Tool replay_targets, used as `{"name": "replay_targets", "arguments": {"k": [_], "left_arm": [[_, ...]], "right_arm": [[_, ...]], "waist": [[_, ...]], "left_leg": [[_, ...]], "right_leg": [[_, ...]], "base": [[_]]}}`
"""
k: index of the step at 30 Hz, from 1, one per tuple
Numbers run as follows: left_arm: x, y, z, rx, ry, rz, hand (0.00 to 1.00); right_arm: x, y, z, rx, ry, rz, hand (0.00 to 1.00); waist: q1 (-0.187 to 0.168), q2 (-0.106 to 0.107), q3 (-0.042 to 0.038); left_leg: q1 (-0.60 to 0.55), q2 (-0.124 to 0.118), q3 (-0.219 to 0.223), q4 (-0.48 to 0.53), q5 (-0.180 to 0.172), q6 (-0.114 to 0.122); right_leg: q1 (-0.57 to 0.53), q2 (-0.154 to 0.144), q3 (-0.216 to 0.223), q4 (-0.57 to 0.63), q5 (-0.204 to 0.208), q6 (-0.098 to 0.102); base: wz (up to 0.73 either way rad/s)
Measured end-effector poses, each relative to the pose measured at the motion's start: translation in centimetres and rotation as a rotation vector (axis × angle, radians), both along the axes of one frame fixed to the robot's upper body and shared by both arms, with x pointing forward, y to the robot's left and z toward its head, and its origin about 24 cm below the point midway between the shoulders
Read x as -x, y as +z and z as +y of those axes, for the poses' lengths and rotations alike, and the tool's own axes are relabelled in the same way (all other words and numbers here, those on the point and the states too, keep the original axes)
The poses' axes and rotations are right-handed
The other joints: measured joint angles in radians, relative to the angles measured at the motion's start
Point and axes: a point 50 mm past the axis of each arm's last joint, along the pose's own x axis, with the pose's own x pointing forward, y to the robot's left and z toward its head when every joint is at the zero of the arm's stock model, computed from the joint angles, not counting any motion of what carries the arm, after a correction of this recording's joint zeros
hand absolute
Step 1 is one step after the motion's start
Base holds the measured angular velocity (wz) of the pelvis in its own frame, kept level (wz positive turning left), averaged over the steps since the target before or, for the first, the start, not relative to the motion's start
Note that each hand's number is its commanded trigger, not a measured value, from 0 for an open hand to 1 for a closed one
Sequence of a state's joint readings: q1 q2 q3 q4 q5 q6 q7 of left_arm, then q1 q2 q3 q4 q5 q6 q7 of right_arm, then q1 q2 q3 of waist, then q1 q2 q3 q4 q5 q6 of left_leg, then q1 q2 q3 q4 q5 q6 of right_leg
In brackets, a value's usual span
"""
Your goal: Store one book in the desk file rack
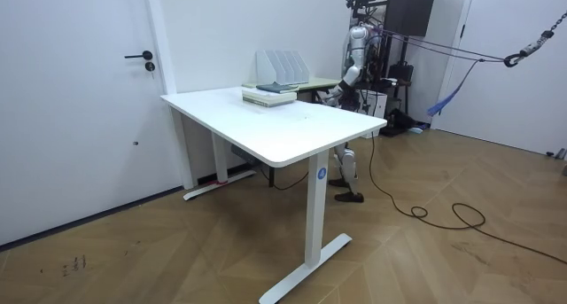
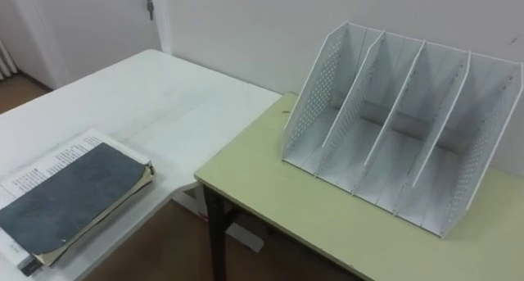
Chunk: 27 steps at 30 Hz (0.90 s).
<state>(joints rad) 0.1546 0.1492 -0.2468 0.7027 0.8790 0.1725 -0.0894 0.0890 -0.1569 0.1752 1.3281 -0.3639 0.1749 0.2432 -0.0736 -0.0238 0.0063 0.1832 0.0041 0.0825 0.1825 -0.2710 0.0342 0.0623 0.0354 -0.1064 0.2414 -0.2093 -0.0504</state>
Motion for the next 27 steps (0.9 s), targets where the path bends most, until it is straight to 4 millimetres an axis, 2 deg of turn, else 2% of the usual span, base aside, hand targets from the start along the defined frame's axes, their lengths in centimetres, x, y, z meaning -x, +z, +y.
{"name": "replay_targets", "arguments": {"k": [5,9,12,17,20,27], "left_arm": [[-2.1,1.6,-3.2,0.061,-0.153,-0.12,0.0],[-2.4,2.0,-4.3,0.085,-0.208,-0.142,0.0],[-2.6,2.3,-5.0,0.099,-0.233,-0.157,0.0],[-4.0,4.5,-7.1,0.154,-0.323,-0.271,0.0],[-5.0,6.0,-7.7,0.182,-0.345,-0.349,0.0],[-5.8,7.7,-7.9,0.193,-0.37,-0.432,0.0]], "right_arm": [[-1.0,0.0,0.0,-0.012,0.024,-0.021,0.0],[-1.6,0.1,0.1,-0.028,0.043,-0.027,0.0],[-1.6,0.0,0.1,-0.026,0.046,-0.027,0.0],[-1.8,0.0,0.3,-0.031,0.093,-0.02,0.0],[-2.1,0.0,0.4,-0.039,0.094,-0.023,0.0],[-2.1,0.0,0.3,-0.029,0.103,-0.021,0.0]], "waist": [[-0.018,0.0,-0.0005],[-0.033,-0.002,0.0004],[-0.035,-0.006,0.0046],[-0.034,-0.008,0.0069],[-0.032,-0.005,0.0073],[-0.029,0.007,0.0058]], "left_leg": [[-0.001,0.003,0.0,-0.003,0.001,0.0],[0.0,0.003,0.0,-0.009,0.001,0.0],[-0.003,0.002,0.001,-0.012,0.001,0.001],[-0.01,0.004,0.001,-0.012,0.001,0.001],[-0.013,0.005,0.002,-0.012,0.001,0.001],[-0.014,0.004,-0.002,-0.011,0.001,0.001]], "right_leg": [[-0.005,0.001,0.007,0.001,0.0,0.0],[-0.005,0.001,0.007,-0.001,0.0,0.0],[-0.007,0.001,0.001,-0.005,0.001,0.0],[-0.008,0.0,-0.005,-0.003,0.001,0.001],[-0.009,0.0,-0.003,-0.002,0.002,0.0],[-0.006,0.0,-0.01,-0.005,0.003,-0.001]], "base": [[-0.06],[-0.01],[0.04],[0.04],[-0.02],[0.02]]}}
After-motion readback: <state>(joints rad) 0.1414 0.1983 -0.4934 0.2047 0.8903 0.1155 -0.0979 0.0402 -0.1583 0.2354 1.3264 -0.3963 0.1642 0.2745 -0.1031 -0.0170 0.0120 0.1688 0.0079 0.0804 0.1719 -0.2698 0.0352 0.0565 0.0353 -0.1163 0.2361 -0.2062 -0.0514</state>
